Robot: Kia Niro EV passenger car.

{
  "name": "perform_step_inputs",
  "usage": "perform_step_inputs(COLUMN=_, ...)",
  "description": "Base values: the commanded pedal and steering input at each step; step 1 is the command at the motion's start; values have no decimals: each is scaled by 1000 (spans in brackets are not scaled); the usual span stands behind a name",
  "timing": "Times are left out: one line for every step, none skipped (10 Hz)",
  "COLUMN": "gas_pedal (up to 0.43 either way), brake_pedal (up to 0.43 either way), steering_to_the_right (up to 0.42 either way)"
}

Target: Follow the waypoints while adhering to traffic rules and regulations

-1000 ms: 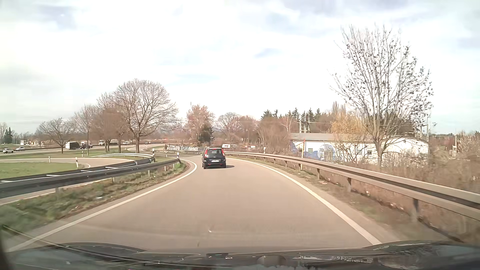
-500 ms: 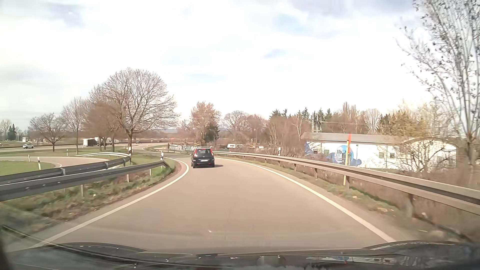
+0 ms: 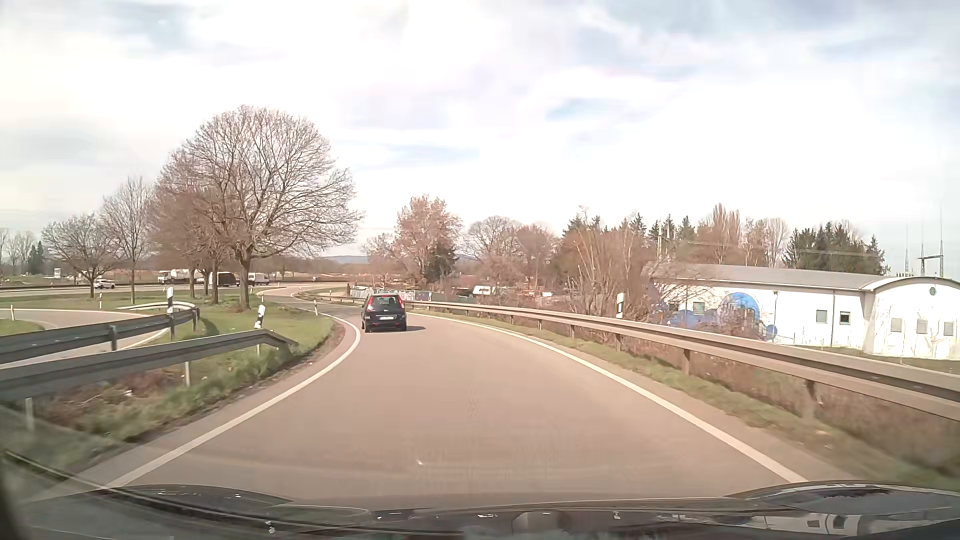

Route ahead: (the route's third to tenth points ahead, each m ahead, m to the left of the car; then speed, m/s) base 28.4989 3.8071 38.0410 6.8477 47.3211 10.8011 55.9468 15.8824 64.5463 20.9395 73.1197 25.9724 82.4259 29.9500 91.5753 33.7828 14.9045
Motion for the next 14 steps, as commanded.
perform_step_inputs(gas_pedal=39, brake_pedal=0, steering_to_the_right=-34)
perform_step_inputs(gas_pedal=39, brake_pedal=0, steering_to_the_right=-36)
perform_step_inputs(gas_pedal=39, brake_pedal=0, steering_to_the_right=-40)
perform_step_inputs(gas_pedal=47, brake_pedal=0, steering_to_the_right=-46)
perform_step_inputs(gas_pedal=47, brake_pedal=0, steering_to_the_right=-50)
perform_step_inputs(gas_pedal=47, brake_pedal=0, steering_to_the_right=-51)
perform_step_inputs(gas_pedal=47, brake_pedal=0, steering_to_the_right=-51)
perform_step_inputs(gas_pedal=47, brake_pedal=0, steering_to_the_right=-53)
perform_step_inputs(gas_pedal=47, brake_pedal=0, steering_to_the_right=-53)
perform_step_inputs(gas_pedal=47, brake_pedal=0, steering_to_the_right=-53)
perform_step_inputs(gas_pedal=59, brake_pedal=0, steering_to_the_right=-53)
perform_step_inputs(gas_pedal=59, brake_pedal=0, steering_to_the_right=-53)
perform_step_inputs(gas_pedal=67, brake_pedal=0, steering_to_the_right=-53)
perform_step_inputs(gas_pedal=67, brake_pedal=0, steering_to_the_right=-53)
